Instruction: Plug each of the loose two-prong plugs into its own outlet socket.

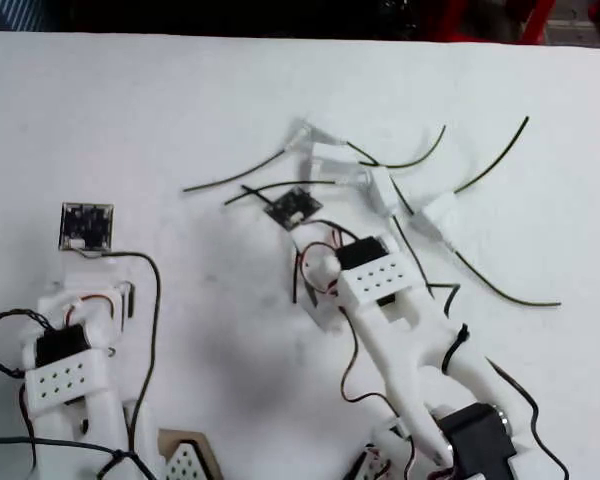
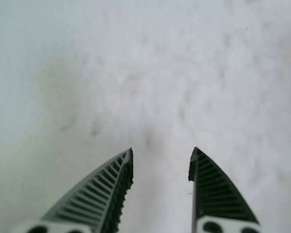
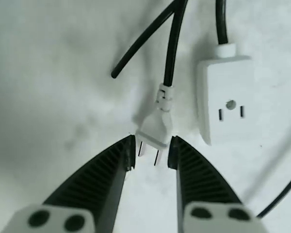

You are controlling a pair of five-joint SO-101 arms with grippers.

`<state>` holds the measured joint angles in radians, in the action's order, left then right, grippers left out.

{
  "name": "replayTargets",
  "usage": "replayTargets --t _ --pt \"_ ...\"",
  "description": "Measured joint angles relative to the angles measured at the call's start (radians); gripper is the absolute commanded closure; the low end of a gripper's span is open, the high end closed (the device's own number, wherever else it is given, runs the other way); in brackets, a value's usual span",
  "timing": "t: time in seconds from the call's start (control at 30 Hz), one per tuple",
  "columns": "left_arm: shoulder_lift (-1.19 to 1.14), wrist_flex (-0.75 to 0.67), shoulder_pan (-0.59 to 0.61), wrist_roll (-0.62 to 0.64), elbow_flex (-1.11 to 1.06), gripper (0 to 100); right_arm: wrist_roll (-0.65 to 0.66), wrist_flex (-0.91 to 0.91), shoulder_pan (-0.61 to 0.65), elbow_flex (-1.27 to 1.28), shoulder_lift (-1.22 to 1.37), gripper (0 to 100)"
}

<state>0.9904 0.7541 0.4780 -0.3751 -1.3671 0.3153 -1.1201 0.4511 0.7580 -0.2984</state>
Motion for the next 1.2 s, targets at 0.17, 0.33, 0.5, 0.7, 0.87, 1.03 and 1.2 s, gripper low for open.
replayTargets --t 0.17,0.33,0.5,0.7,0.87,1.03,1.2 --pt "0.0 0.0 0.0 0.0 0.0 81 0.0 0.006 -0.012 -0.015 0.091 84.7" --pt "0.0 0.0 0.0 0.0 0.0 81 0.002 0.006 -0.031 -0.086 0.226 86.7" --pt "0.0 0.0 0.0 0.0 0.0 81 -0.048 0.006 -0.032 -0.144 0.313 91.0" --pt "0.0 0.0 0.0 0.0 0.0 81 -0.068 0.008 -0.038 -0.163 0.331 94.7" --pt "0.0 0.0 0.0 0.0 0.0 81 -0.075 -0.012 -0.035 -0.176 0.331 88.2" --pt "0.0 0.0 0.0 0.0 0.0 81 -0.104 -0.101 -0.037 -0.249 0.336 90.9" --pt "0.0 0.0 0.0 0.0 0.0 81 -0.11 -0.115 -0.037 -0.276 0.341 91.1"
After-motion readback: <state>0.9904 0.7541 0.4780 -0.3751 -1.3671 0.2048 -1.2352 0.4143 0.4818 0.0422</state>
